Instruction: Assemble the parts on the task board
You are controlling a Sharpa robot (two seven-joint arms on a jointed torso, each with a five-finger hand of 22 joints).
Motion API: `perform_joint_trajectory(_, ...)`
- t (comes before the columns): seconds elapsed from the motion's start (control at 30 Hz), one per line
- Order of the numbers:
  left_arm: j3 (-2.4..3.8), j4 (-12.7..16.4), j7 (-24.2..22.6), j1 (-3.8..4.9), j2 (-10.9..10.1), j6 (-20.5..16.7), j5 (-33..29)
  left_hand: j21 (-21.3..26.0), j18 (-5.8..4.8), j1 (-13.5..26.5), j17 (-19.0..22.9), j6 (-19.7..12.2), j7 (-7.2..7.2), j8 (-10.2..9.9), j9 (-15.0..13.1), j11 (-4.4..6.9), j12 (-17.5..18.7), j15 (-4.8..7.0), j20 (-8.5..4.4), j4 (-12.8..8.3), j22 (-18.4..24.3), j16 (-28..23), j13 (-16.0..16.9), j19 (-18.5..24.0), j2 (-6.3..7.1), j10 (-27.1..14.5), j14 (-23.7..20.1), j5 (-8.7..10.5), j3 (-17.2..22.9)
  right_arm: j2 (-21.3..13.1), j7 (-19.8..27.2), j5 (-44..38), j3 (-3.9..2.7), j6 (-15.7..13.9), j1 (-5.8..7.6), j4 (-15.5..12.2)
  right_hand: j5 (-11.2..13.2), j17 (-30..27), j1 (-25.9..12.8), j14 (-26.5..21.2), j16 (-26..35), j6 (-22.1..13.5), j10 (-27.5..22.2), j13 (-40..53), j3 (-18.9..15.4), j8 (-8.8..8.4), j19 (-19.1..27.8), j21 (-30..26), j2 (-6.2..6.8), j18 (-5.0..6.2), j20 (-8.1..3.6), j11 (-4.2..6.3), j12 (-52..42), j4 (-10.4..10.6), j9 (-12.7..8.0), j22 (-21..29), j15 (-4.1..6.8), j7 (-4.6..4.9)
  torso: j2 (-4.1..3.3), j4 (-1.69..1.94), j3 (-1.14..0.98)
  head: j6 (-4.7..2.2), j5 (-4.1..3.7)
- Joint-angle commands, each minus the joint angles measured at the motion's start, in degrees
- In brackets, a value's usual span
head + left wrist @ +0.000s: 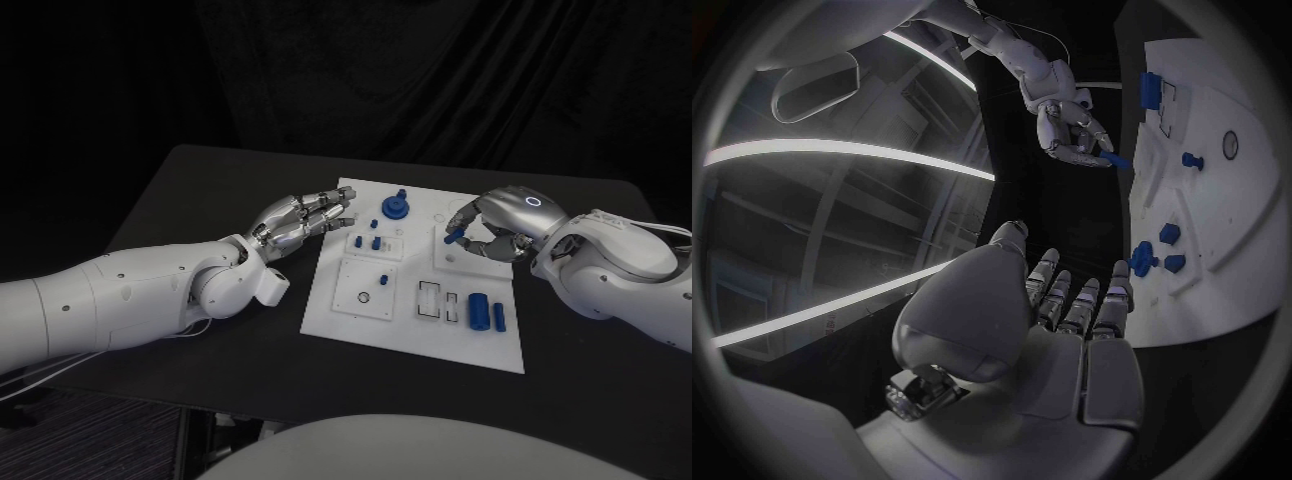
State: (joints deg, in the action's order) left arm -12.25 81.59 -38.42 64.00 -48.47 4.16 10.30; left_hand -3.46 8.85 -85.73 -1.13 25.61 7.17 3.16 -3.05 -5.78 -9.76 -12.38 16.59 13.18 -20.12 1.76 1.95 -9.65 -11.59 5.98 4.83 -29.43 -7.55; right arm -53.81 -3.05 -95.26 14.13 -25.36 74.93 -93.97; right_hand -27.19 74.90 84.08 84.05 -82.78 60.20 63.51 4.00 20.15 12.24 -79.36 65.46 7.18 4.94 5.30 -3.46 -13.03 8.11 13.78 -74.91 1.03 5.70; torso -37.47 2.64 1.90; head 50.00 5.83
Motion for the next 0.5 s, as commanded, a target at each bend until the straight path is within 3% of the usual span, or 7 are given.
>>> perform_joint_trajectory(0.03,0.05,0.03,-0.36,-0.12,0.21,0.45,-0.14,0.15,-0.87,-0.24,-0.03,0.44,-0.11,0.22,-0.06,-0.32,-0.30,-0.39,0.08,-0.35,-0.09,0.31,0.05,0.08,-0.44,0.27,0.02,0.10,0.16,-0.47,-0.95,-0.15,-0.02,-0.65,1.00,-2.16,0.06,3.85,-0.25,1.74,-0.08,0.82,0.95,0.04,-0.15,0.41,-0.07,0.15,-0.48,-0.06,-0.54,0.06,0.28,-0.31,4.38,-8.73,0.50,0.19,0.02,0.04,0.05,0.00,-0.09)
perform_joint_trajectory(0.23,0.05,0.00,-0.43,-0.12,0.34,0.41,-0.14,0.15,-0.87,-0.24,-0.03,0.44,-0.11,0.22,-0.06,-0.32,-0.30,-0.39,0.08,-0.35,-0.09,0.31,0.05,0.08,-0.44,0.27,0.02,0.10,0.16,-0.35,-0.84,-0.15,0.01,1.52,1.57,-5.56,0.03,3.79,-0.20,1.73,-0.01,0.87,1.70,0.03,-0.13,0.49,0.02,-0.03,-0.45,-0.10,-0.40,0.07,0.47,-0.41,4.88,-8.68,0.02,0.28,-0.02,0.04,0.10,0.00,-0.08)
perform_joint_trajectory(0.5,0.05,-0.04,-0.67,-0.13,0.38,0.26,-0.14,0.24,-0.89,-0.23,0.03,0.41,-0.06,0.21,-0.05,-0.35,-0.20,-0.30,0.02,-0.37,0.41,0.21,0.02,0.30,-0.46,0.20,-0.23,0.40,0.17,2.19,-0.44,-0.32,0.04,4.62,0.96,-9.25,0.00,3.92,-0.06,1.78,-0.09,0.61,2.02,-0.04,0.03,0.30,0.03,-0.02,-0.41,-0.15,-0.07,-0.28,0.85,-0.56,5.19,-8.68,-0.48,0.64,-0.06,-0.01,0.10,0.00,-0.15)
